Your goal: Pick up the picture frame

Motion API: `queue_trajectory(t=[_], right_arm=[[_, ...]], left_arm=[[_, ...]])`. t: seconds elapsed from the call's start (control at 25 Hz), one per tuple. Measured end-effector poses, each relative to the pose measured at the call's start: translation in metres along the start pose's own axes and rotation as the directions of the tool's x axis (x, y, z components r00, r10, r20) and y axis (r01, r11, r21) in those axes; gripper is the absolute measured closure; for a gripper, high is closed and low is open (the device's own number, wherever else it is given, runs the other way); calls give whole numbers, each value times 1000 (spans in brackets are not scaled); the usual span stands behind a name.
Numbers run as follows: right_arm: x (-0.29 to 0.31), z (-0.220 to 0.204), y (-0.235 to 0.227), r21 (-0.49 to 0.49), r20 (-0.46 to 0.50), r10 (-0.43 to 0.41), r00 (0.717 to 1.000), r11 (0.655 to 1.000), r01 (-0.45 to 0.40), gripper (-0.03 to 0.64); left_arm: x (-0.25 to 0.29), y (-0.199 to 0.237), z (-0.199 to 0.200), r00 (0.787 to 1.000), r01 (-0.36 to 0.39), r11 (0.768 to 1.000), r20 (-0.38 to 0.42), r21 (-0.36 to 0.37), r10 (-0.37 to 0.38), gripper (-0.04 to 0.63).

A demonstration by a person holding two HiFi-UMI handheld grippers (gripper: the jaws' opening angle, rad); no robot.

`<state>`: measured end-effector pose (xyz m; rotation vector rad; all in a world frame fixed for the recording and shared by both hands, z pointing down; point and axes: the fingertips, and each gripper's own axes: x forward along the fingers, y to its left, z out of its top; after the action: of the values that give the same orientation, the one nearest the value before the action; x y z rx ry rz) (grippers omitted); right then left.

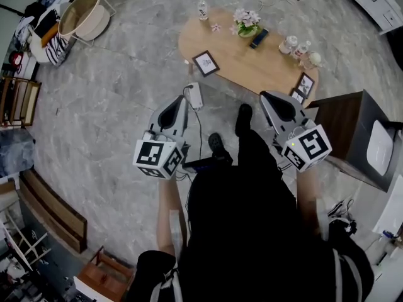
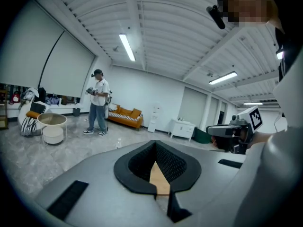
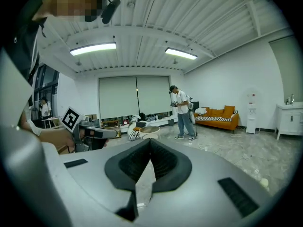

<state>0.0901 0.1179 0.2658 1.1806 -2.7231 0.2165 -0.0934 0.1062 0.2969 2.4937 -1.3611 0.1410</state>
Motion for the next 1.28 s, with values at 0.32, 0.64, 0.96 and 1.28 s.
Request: queue_trajectory(t=[0.32,0.64,0.96,1.28], right_arm=[[54,10,-46,2,-3,73,997,997,-73,603],[127,30,-100,-19,-7,229,973,973,-229,603],[177,37,-153,-48,-29,371,928,927,-372,603],[204,16,-168,-16,-66,456,888,889,-458,603]], left_arm=[[43,24,17,999,-49,999,-5,-8,49,583],[105,44,40,992,-123,991,-10,-54,122,583],[165,50,41,975,-220,967,-16,-129,220,583],[183,66,27,958,-286,934,-29,-215,287,583]])
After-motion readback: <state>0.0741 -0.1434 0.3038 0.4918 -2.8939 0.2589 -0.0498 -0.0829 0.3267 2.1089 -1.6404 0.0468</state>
